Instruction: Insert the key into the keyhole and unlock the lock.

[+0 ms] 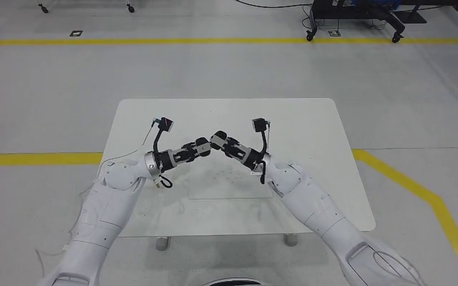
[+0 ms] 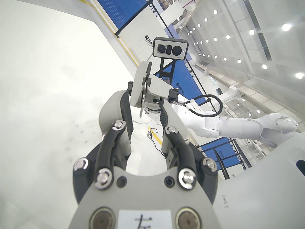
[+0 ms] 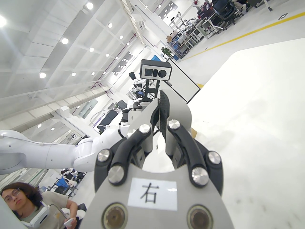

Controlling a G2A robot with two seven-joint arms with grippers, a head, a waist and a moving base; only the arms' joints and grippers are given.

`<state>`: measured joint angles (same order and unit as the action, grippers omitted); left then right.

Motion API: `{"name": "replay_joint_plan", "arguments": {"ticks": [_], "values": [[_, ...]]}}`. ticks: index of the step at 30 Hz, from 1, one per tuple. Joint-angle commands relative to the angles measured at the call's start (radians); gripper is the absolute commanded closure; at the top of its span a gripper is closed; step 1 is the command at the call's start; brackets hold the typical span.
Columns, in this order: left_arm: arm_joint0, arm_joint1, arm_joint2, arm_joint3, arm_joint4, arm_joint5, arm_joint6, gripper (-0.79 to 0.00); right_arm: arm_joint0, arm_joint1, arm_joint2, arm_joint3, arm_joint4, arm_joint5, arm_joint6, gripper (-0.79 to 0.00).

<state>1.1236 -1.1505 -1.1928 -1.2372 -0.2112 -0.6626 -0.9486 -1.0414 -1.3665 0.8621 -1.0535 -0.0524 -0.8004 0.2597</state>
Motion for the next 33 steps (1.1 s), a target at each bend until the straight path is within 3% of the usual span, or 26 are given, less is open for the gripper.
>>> {"name": "replay_joint_plan", "arguments": {"ticks": [1,2,3,11,23,31,33], "values": [[0.000,0.001,0.001,-0.001,0.002,0.000,0.003,-0.080,-0.001,-0.001,0.002,-0.001,0.000,0.000,0.002,0.000],[0.000,0.001,0.002,-0.001,0.005,0.002,0.003,-0.003,-0.003,-0.001,0.002,-0.001,-0.001,0.000,0.004,0.000],[0.000,0.002,0.003,-0.002,0.008,0.002,0.005,0.000,-0.003,-0.001,0.003,-0.002,-0.002,0.001,0.005,0.000],[-0.004,0.007,0.001,-0.002,0.036,0.012,0.029,0.000,-0.018,-0.002,0.015,-0.010,0.004,-0.012,0.019,0.000],[0.001,0.015,-0.005,-0.013,0.038,0.004,0.037,0.000,-0.045,0.013,0.034,-0.025,0.063,-0.034,0.155,0.000],[0.003,0.018,-0.001,-0.021,0.048,-0.005,0.045,0.000,-0.060,0.018,0.064,-0.042,0.049,-0.040,0.123,0.000],[0.004,0.019,0.000,-0.022,0.043,-0.009,0.041,-0.129,-0.063,0.018,0.066,-0.047,0.045,-0.037,0.121,0.000]]}}
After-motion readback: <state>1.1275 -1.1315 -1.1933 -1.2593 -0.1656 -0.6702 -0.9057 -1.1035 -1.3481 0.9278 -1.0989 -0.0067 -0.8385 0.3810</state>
